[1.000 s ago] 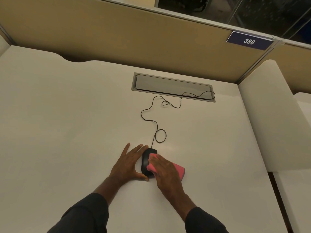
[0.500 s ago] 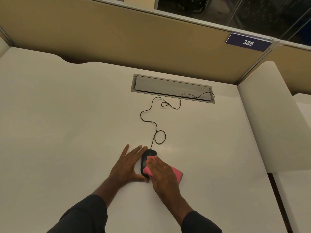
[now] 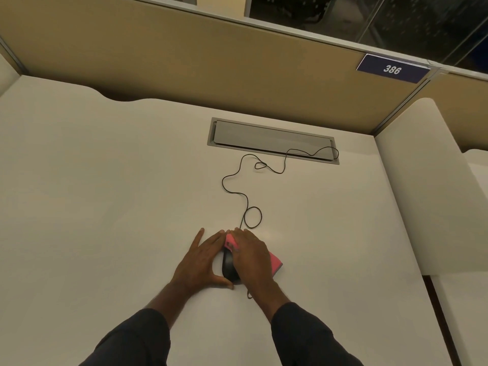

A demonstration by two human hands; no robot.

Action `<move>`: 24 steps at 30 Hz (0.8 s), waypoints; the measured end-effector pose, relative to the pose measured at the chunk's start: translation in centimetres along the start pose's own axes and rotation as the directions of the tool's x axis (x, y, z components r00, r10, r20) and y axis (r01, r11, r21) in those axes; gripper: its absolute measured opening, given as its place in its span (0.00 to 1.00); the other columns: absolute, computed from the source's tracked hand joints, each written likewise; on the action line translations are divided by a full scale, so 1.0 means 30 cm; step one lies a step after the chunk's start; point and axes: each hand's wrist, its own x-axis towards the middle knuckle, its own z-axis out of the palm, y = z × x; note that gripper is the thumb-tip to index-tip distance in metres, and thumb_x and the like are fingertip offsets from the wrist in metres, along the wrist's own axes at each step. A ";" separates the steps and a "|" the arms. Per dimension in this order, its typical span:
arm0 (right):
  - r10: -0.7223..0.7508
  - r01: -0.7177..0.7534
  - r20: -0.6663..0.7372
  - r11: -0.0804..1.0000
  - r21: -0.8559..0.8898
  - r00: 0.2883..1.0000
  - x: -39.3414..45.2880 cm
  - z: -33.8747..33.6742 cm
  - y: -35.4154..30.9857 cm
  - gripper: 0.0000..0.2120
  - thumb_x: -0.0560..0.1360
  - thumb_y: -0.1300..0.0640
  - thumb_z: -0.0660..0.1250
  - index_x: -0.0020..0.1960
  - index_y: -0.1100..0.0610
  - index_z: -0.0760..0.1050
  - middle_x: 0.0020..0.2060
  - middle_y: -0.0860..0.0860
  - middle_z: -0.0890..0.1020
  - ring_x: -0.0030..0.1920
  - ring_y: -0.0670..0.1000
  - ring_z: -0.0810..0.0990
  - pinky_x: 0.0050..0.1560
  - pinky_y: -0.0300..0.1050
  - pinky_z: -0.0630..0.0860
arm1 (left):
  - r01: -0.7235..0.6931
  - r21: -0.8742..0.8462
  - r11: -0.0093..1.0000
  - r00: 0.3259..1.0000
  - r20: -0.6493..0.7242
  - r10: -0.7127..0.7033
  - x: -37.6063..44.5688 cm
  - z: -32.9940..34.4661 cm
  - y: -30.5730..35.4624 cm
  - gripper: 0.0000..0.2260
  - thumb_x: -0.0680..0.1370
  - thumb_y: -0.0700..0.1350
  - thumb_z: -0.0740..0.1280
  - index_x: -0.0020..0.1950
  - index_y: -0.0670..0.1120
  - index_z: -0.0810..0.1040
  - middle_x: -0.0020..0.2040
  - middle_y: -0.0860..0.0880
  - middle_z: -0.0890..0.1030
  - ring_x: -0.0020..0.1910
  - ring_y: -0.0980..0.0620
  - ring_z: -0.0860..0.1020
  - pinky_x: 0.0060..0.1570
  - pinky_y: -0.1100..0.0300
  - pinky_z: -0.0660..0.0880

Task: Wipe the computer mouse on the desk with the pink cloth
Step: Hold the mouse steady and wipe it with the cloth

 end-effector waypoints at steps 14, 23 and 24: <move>0.011 -0.028 0.114 0.988 0.153 0.993 -0.176 -0.015 0.007 0.28 0.82 0.52 0.59 0.78 0.55 0.52 0.78 0.47 0.54 0.78 0.48 0.51 0.75 0.39 0.47 | 0.032 0.041 0.999 0.997 0.062 -0.034 0.001 0.004 0.003 0.58 0.61 0.82 0.64 0.82 0.51 0.52 0.80 0.55 0.56 0.79 0.60 0.50 0.79 0.45 0.42; -0.034 0.020 0.147 0.995 0.101 0.988 -0.268 -0.024 -0.006 0.35 0.77 0.61 0.69 0.75 0.64 0.50 0.76 0.54 0.52 0.76 0.59 0.58 0.73 0.38 0.36 | 0.013 0.019 1.000 0.999 0.035 -0.014 -0.002 -0.001 0.009 0.56 0.63 0.81 0.64 0.81 0.51 0.53 0.79 0.57 0.56 0.79 0.61 0.52 0.78 0.50 0.38; -0.025 0.014 0.134 0.996 0.085 0.991 -0.273 -0.028 -0.011 0.36 0.72 0.63 0.74 0.74 0.66 0.59 0.74 0.57 0.60 0.73 0.62 0.65 0.66 0.33 0.27 | 0.014 0.015 1.000 0.999 0.032 -0.014 -0.002 -0.001 0.011 0.56 0.63 0.81 0.64 0.81 0.52 0.53 0.79 0.56 0.57 0.79 0.60 0.52 0.79 0.49 0.39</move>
